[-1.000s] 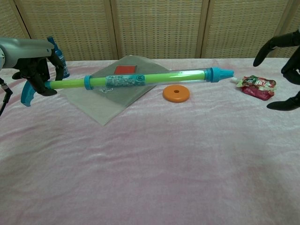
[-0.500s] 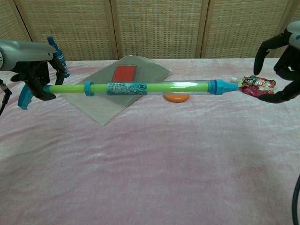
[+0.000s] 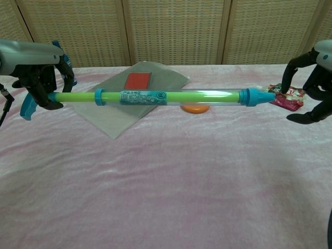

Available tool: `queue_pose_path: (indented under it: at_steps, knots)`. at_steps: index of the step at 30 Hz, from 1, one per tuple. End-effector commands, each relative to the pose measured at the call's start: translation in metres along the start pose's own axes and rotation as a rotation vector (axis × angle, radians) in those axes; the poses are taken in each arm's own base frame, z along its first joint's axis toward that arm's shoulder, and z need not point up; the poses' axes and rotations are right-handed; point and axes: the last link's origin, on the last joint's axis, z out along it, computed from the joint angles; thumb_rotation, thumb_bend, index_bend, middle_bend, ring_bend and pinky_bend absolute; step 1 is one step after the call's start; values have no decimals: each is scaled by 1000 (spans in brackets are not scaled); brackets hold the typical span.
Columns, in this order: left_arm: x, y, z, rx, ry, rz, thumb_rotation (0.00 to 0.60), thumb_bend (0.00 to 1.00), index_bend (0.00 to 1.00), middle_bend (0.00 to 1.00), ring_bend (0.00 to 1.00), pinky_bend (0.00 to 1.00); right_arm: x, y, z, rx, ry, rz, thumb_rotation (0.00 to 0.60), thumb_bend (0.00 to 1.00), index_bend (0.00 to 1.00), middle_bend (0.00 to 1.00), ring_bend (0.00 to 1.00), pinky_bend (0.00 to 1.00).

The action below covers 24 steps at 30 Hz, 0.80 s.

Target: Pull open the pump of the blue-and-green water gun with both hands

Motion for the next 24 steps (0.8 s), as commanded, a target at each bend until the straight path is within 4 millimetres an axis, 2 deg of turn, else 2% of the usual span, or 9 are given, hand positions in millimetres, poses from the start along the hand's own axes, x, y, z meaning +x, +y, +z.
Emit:
queue_pose_path:
  at_steps: [1, 7, 24]
  knots:
    - [0, 2, 0, -4, -2, 1, 600, 634, 831, 919, 844, 788, 1, -5, -1, 10, -1, 1, 600, 390, 456, 1000, 972, 670]
    - [0, 6, 0, -6, -3, -2, 600, 634, 831, 919, 845, 788, 1, -8, -3, 10, -14, 6, 600, 389, 387, 1000, 973, 670]
    - [-4, 29, 1, -28, -24, -19, 600, 634, 831, 919, 845, 788, -3, -25, -5, 30, -31, -7, 600, 402, 413, 1000, 975, 670]
